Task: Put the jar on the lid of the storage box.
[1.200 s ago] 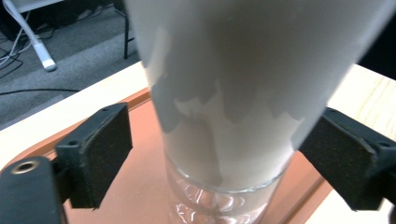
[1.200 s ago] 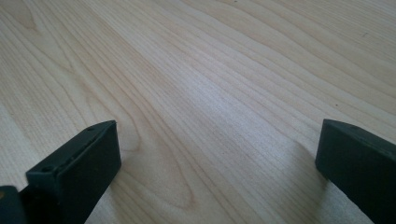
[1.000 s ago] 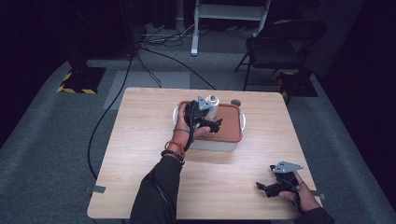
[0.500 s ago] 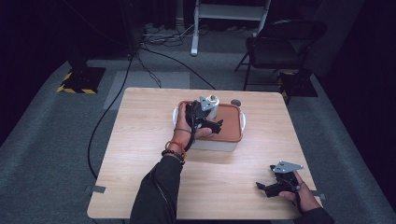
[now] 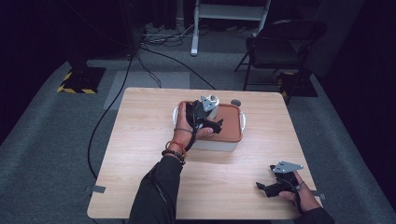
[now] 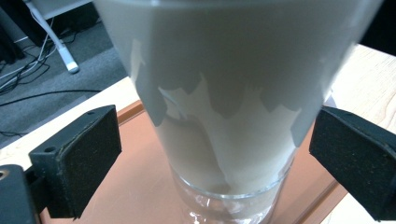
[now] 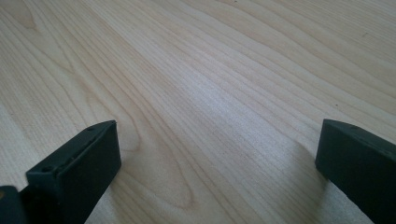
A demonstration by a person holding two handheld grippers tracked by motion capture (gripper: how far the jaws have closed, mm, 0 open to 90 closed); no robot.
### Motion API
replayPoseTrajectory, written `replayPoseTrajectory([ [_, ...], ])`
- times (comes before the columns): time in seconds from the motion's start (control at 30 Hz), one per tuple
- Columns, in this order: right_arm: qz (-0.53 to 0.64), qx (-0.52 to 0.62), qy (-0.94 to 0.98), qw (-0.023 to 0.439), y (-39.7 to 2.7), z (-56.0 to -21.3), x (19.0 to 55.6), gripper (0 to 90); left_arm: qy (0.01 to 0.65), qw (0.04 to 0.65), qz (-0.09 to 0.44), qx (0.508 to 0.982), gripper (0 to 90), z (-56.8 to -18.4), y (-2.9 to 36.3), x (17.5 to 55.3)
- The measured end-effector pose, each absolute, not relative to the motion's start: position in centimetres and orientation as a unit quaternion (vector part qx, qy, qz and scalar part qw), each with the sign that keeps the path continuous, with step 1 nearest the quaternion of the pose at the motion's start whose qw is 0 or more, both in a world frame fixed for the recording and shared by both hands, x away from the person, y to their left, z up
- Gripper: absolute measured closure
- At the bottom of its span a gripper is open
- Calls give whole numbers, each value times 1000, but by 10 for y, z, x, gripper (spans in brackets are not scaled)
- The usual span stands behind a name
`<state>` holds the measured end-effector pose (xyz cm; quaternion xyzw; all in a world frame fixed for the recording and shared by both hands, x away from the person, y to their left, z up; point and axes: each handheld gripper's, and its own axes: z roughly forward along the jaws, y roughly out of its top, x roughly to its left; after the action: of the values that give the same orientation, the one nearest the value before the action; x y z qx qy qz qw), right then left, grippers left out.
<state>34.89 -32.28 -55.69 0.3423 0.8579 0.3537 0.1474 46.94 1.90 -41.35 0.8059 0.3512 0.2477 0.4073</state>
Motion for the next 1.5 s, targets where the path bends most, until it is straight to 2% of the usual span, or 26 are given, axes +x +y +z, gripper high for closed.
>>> replayPoseTrajectory([
  [0.87, 354, 342, 858, 147, -323, -557, 349, 0, 317, 382, 298, 815, 26, -390, 24, 443],
  [1.5, 354, 342, 858, 147, -323, -557, 349, 0, 305, 396, 296, 814, 26, -388, 35, 425],
])
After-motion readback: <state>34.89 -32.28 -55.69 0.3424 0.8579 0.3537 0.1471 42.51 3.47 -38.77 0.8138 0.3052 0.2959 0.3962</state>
